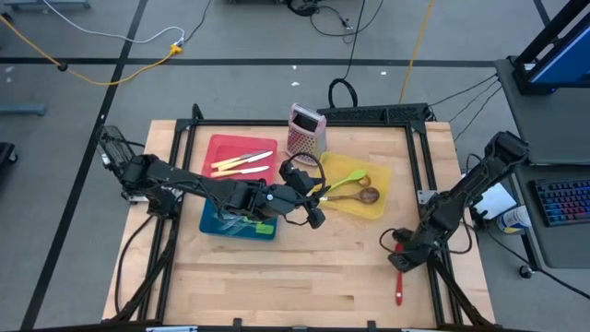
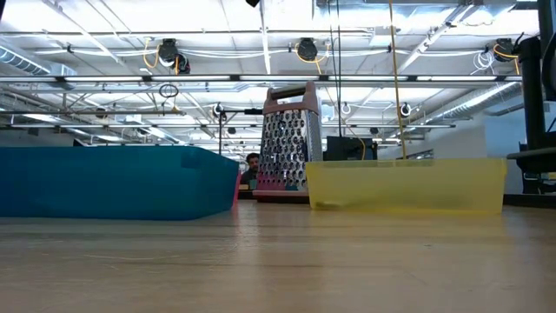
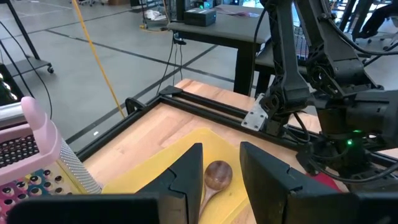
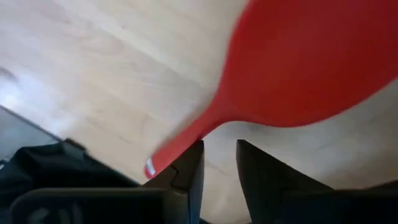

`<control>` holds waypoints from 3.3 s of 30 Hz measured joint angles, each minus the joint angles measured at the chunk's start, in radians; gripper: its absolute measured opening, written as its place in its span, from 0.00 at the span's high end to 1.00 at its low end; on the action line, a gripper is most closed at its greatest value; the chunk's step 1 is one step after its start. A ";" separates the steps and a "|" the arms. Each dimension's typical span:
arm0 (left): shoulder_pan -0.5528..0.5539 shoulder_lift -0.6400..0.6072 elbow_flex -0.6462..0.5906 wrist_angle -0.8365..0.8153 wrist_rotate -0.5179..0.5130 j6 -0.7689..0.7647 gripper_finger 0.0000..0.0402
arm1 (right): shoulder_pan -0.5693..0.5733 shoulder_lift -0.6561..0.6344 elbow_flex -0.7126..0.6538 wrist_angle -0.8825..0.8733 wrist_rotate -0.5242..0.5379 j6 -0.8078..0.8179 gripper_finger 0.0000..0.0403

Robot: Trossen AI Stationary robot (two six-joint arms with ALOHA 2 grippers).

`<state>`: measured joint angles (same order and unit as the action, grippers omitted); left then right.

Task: Pick & Place Kitchen Items
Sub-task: Put the red spoon into the yellow bin

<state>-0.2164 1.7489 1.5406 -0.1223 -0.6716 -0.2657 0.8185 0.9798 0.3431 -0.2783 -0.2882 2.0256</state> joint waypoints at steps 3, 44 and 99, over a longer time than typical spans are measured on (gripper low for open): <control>0.000 0.000 0.000 0.000 0.000 0.000 0.72 | 0.000 0.000 0.000 -0.036 0.005 -0.023 0.75; 0.000 0.000 -0.001 0.000 0.000 0.000 0.72 | -0.045 0.082 0.002 -0.013 0.232 -0.282 0.73; 0.005 0.000 -0.001 -0.302 -0.010 -0.025 0.72 | -0.537 -0.236 -0.009 0.688 0.861 -2.039 0.94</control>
<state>-0.2113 1.7489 1.5398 -0.4240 -0.6811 -0.2909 0.2813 0.7440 0.3342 0.4092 0.5733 -0.0134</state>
